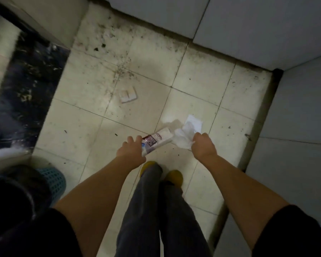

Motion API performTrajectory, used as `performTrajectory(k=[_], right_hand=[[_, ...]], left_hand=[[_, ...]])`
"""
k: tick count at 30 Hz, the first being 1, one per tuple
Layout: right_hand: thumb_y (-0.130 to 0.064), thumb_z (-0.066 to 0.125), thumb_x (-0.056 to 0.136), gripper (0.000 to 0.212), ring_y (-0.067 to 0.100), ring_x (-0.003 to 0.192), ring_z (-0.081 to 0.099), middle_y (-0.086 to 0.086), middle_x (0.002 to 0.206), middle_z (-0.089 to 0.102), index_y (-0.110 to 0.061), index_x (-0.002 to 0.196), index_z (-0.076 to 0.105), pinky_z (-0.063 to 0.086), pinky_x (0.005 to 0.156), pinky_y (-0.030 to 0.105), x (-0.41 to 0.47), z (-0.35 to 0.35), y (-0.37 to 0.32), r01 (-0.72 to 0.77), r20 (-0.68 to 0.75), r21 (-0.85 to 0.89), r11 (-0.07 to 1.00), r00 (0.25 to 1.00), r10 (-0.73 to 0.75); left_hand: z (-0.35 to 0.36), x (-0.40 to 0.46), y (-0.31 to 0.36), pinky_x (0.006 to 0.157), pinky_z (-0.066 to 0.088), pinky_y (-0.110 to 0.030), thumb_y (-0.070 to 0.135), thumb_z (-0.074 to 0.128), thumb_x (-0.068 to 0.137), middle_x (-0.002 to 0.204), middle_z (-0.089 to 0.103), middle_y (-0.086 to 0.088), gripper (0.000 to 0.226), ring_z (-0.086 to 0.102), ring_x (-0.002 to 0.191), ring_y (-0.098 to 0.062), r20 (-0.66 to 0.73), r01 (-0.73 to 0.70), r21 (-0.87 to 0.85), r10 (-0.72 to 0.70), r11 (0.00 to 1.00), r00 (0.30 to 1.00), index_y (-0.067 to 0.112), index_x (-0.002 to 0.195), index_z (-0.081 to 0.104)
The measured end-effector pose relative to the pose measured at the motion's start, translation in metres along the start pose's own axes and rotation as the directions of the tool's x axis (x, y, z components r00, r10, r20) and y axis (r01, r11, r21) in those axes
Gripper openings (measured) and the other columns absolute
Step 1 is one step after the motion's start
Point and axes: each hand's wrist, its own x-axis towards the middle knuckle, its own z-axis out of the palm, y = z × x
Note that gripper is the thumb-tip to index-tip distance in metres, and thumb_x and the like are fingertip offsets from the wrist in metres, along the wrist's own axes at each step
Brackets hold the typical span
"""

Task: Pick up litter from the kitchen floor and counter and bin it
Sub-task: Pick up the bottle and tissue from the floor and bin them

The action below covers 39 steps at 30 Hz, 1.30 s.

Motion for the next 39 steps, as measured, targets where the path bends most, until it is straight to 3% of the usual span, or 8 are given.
performTrajectory(k=[8, 15, 18, 22, 29, 34, 39], right_hand=[[0.002, 0.042, 0.091, 0.032, 0.039, 0.108, 0.057, 0.022, 0.126, 0.049, 0.002, 0.121, 0.053, 0.047, 0.094, 0.039, -0.147, -0.119, -0.126, 0.218, -0.045, -0.2, 0.955, 0.972, -0.231], [0.004, 0.041, 0.091, 0.029, 0.04, 0.103, 0.058, 0.022, 0.125, 0.048, 0.002, 0.117, 0.054, 0.047, 0.089, 0.037, -0.241, -0.106, -0.247, 0.461, 0.032, -0.39, 0.797, 0.872, -0.489], [0.003, 0.041, 0.092, 0.031, 0.04, 0.106, 0.057, 0.022, 0.128, 0.047, 0.002, 0.12, 0.053, 0.047, 0.091, 0.036, -0.28, -0.064, -0.294, 0.534, 0.091, -0.464, 0.707, 0.823, -0.561], [0.003, 0.041, 0.092, 0.032, 0.039, 0.11, 0.056, 0.022, 0.13, 0.046, 0.001, 0.122, 0.052, 0.045, 0.096, 0.036, -0.328, 0.016, -0.353, 0.615, 0.199, -0.512, 0.6, 0.765, -0.613], [-0.001, 0.041, 0.093, 0.028, 0.039, 0.102, 0.058, 0.021, 0.125, 0.049, 0.0, 0.118, 0.054, 0.048, 0.091, 0.04, -0.369, 0.195, -0.453, 0.698, 0.304, -0.507, 0.506, 0.694, -0.653], [-0.006, 0.045, 0.093, 0.026, 0.042, 0.104, 0.057, 0.021, 0.124, 0.048, 0.0, 0.117, 0.052, 0.048, 0.094, 0.046, -0.329, 0.332, -0.503, 0.758, 0.406, -0.524, 0.388, 0.623, -0.668], [-0.006, 0.054, 0.09, 0.033, 0.043, 0.108, 0.054, 0.022, 0.128, 0.044, -0.001, 0.122, 0.048, 0.049, 0.095, 0.048, -0.24, 0.451, -0.509, 0.796, 0.527, -0.559, 0.234, 0.558, -0.641]], left_hand=[[-0.097, -0.176, -0.06, 0.092, 0.052, -0.043, 0.032, 0.066, 0.08, 0.125, 0.042, -0.017, 0.064, 0.056, 0.108, -0.034, -0.135, 0.104, -0.395, -0.17, 0.913, 0.976, 0.013, 0.131, 0.033], [-0.08, -0.296, -0.156, 0.086, 0.051, -0.042, 0.031, 0.062, 0.08, 0.125, 0.044, -0.017, 0.059, 0.056, 0.105, -0.035, -0.179, 0.209, -0.647, -0.413, 0.733, 0.893, 0.012, 0.129, 0.035], [-0.047, -0.339, -0.207, 0.087, 0.047, -0.039, 0.028, 0.061, 0.08, 0.127, 0.044, -0.018, 0.057, 0.056, 0.11, -0.038, -0.141, 0.258, -0.738, -0.517, 0.624, 0.844, 0.009, 0.128, 0.037], [0.014, -0.385, -0.283, 0.093, 0.046, -0.041, 0.033, 0.061, 0.082, 0.133, 0.038, -0.019, 0.07, 0.052, 0.116, -0.04, -0.031, 0.326, -0.806, -0.586, 0.494, 0.81, 0.012, 0.139, 0.026], [0.12, -0.427, -0.432, 0.087, 0.048, -0.042, 0.037, 0.065, 0.079, 0.127, 0.041, -0.018, 0.061, 0.054, 0.11, -0.039, 0.113, 0.396, -0.869, -0.662, 0.295, 0.741, 0.012, 0.126, 0.034], [0.215, -0.384, -0.506, 0.095, 0.047, -0.05, 0.034, 0.066, 0.082, 0.131, 0.039, -0.024, 0.073, 0.049, 0.115, -0.043, 0.234, 0.397, -0.916, -0.728, 0.057, 0.645, 0.007, 0.138, 0.027], [0.292, -0.287, -0.536, 0.086, 0.049, -0.042, 0.049, 0.064, 0.075, 0.121, 0.048, -0.022, 0.073, 0.055, 0.108, -0.04, 0.219, 0.186, -0.973, -0.788, -0.135, 0.575, 0.004, 0.126, 0.038]])
